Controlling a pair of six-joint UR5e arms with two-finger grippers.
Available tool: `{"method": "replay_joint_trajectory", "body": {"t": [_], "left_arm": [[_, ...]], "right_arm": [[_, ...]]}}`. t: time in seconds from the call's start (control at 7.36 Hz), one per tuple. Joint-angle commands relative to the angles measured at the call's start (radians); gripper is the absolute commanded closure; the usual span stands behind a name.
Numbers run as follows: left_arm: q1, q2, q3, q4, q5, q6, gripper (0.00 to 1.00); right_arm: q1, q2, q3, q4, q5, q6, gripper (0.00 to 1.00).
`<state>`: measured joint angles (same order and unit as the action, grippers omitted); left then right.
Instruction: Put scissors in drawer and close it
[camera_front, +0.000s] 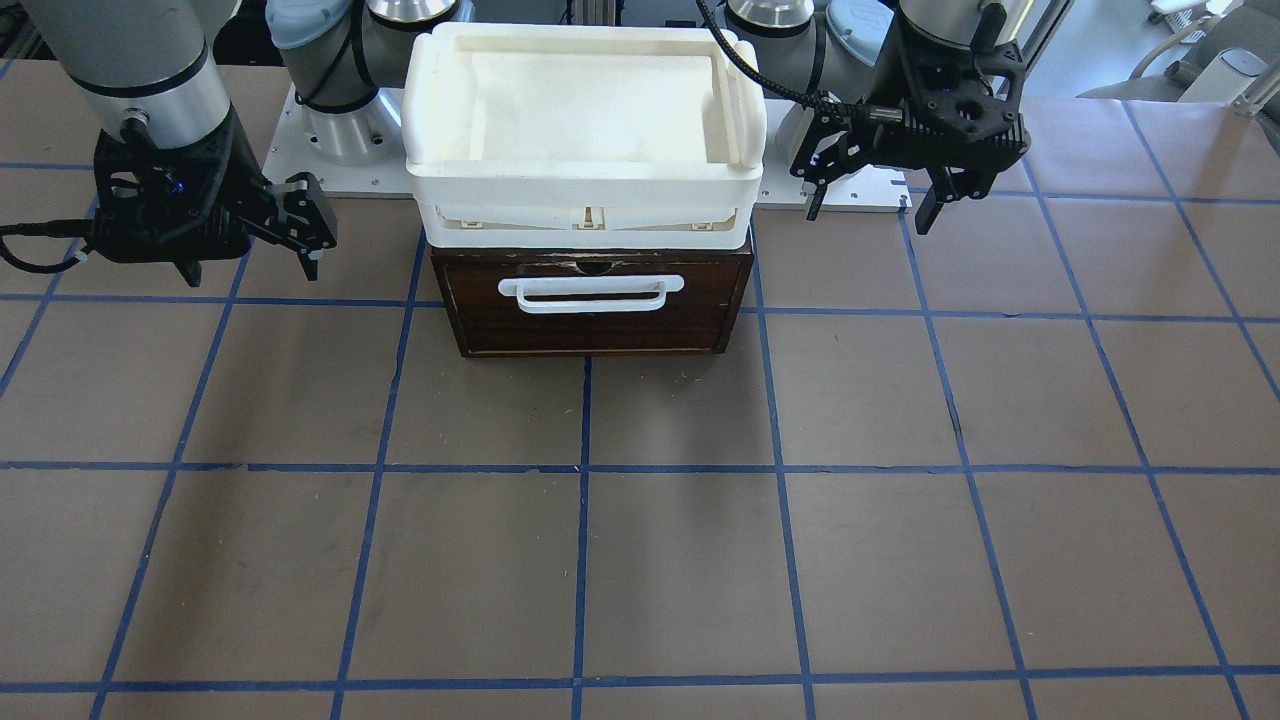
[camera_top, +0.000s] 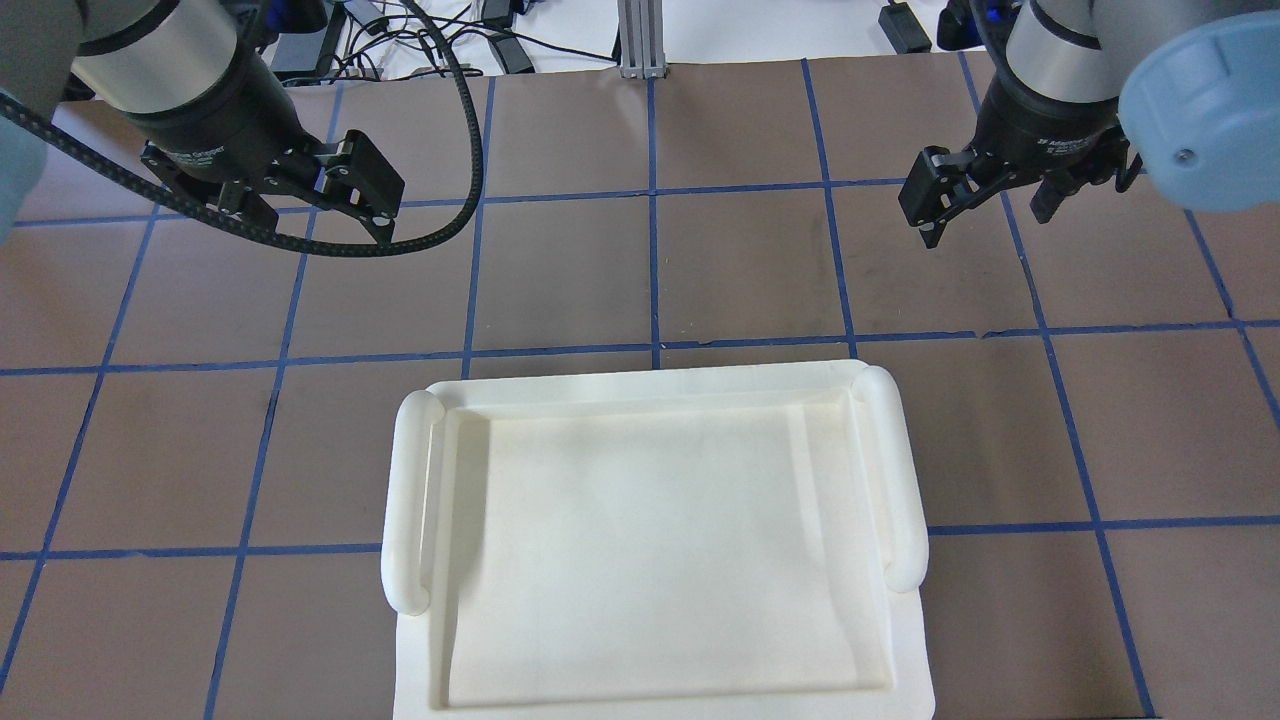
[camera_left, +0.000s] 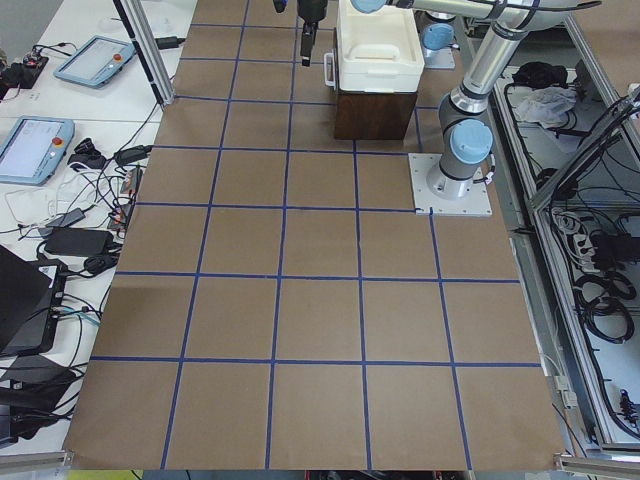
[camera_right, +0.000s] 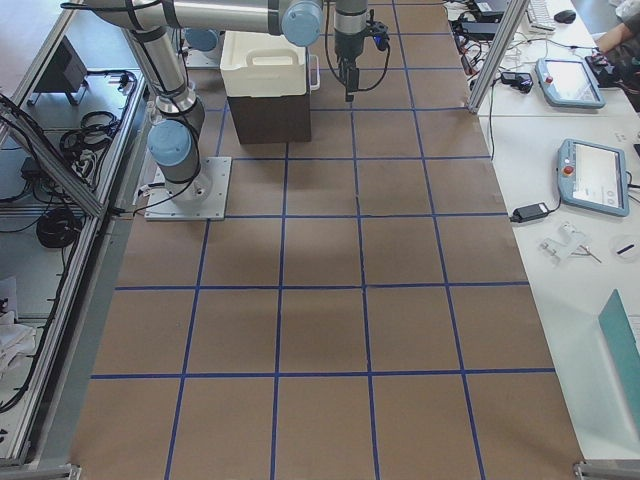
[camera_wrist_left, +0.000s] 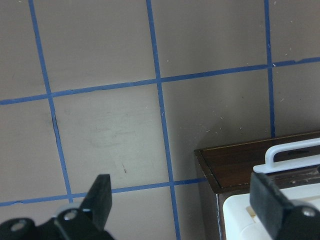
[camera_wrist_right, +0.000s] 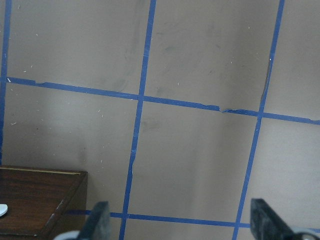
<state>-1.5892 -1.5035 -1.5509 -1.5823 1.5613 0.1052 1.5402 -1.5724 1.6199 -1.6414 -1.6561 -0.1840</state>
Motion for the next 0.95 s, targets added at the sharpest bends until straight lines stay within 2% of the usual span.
{"method": "replay_joint_trajectory", "body": {"t": [0.0, 0.82], "left_arm": [[0.0, -0.001, -0.003, 0.002, -0.001, 0.007, 0.0], [0.009, 0.011, -0.018, 0.031, 0.0, -0.065, 0.0]], "right_arm": [[0.0, 0.0, 0.0, 0.0, -0.005, 0.0, 0.0], [0.0, 0.0, 0.002, -0.001, -0.005, 0.0, 0.0]]}}
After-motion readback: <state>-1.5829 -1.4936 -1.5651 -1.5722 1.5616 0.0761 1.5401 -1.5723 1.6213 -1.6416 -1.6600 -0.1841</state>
